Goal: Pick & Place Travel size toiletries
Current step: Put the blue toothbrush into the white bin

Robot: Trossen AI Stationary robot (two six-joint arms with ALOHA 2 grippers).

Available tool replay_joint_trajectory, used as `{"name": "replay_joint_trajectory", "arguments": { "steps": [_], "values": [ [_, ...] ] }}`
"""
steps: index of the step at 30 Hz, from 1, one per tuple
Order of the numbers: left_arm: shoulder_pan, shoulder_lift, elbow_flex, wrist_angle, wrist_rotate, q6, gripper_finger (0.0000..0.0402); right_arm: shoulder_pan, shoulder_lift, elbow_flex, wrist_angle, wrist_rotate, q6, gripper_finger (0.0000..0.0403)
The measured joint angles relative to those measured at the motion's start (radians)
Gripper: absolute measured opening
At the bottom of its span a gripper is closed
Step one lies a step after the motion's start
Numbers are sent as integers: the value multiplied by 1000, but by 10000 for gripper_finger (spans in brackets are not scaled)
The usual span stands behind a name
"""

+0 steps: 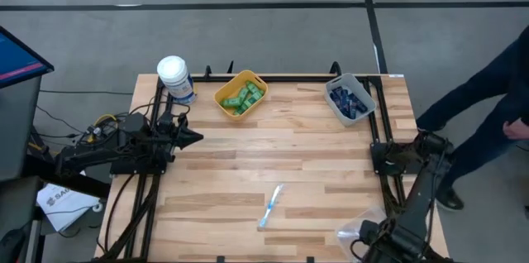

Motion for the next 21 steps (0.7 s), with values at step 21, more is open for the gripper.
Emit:
{"name": "replay_joint_trajectory", "arguments": {
  "steps": [21],
  "values": [
    [0, 0, 0, 0, 14, -20, 1, -5, -1, -62, -4, -86, -537, 75]
  ]
}}
